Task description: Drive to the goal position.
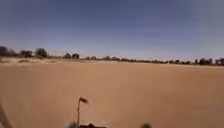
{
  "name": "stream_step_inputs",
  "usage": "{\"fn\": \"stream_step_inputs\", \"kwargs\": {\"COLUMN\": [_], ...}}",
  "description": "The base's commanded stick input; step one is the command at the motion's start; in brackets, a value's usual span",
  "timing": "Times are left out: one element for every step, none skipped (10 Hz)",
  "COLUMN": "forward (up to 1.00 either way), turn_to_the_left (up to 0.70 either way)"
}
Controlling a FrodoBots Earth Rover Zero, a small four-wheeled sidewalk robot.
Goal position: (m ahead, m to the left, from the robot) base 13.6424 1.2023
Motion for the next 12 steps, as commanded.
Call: {"fn": "stream_step_inputs", "kwargs": {"forward": [0.7,0.7,0.7,0.7,0.7,0.7,0.7,0.7,0.7,0.7,0.7,0.7], "turn_to_the_left": [0.0,0.0,0.0,0.0,0.0,0.0,0.0,0.0,0.0,0.0,0.0,0.0]}}
